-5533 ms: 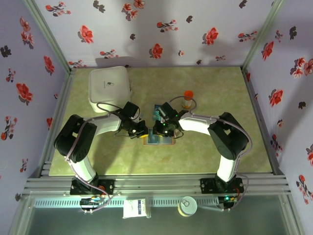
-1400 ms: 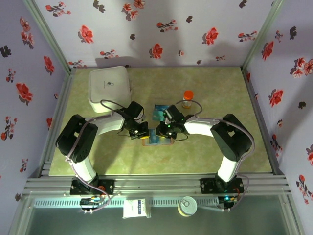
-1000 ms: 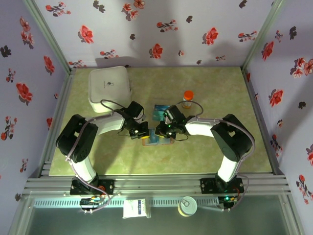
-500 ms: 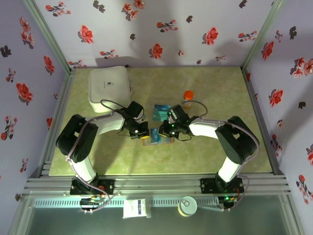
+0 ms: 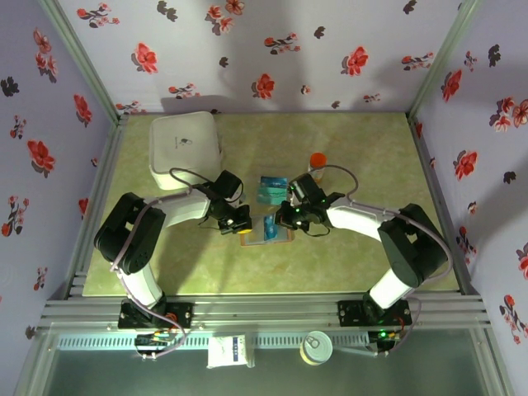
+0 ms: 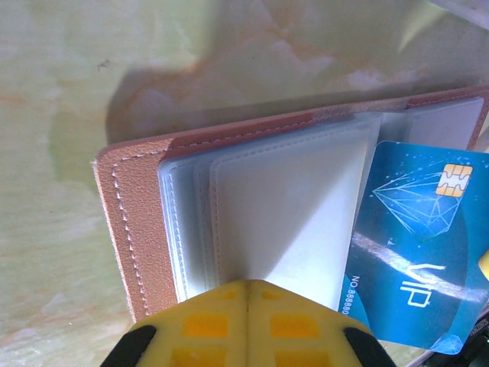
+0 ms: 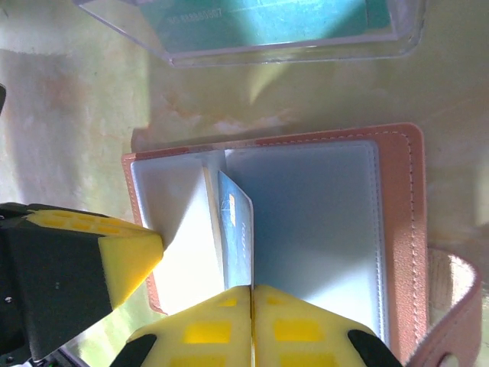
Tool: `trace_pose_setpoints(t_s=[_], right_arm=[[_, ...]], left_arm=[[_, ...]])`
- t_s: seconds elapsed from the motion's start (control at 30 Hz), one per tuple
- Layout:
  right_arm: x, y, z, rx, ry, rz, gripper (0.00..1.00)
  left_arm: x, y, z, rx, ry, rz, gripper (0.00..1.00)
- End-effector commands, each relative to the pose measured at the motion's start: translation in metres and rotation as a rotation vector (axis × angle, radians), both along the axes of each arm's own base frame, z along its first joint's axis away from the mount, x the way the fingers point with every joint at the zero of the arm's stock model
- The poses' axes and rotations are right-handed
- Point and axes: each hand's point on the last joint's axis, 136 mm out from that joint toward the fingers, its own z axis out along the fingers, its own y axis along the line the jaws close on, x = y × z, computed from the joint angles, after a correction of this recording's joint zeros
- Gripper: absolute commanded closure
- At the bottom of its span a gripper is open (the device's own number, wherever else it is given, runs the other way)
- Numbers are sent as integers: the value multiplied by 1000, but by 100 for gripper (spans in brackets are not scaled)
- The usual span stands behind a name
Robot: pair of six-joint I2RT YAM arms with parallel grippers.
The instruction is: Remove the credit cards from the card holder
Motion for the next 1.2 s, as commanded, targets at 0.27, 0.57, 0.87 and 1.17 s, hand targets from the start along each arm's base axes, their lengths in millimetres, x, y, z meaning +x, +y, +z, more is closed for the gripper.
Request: trace_pose_setpoints(t_s=[0.27,0.57,0.87,1.17], right_arm=[[5,3,3,-109,-11,90,92],[0,11,0,-158,11,126,87],[-4,10,6,-147,2,94,90],[-1,2,26,-166,-58,98,96]], left_arm=[[-3,4,-4,36,4,-25,98],[-2,3,-3,34,3,-28,99],[-1,2,-4,34,2,-33,98],[5,5,1,31,-14,-37,98]])
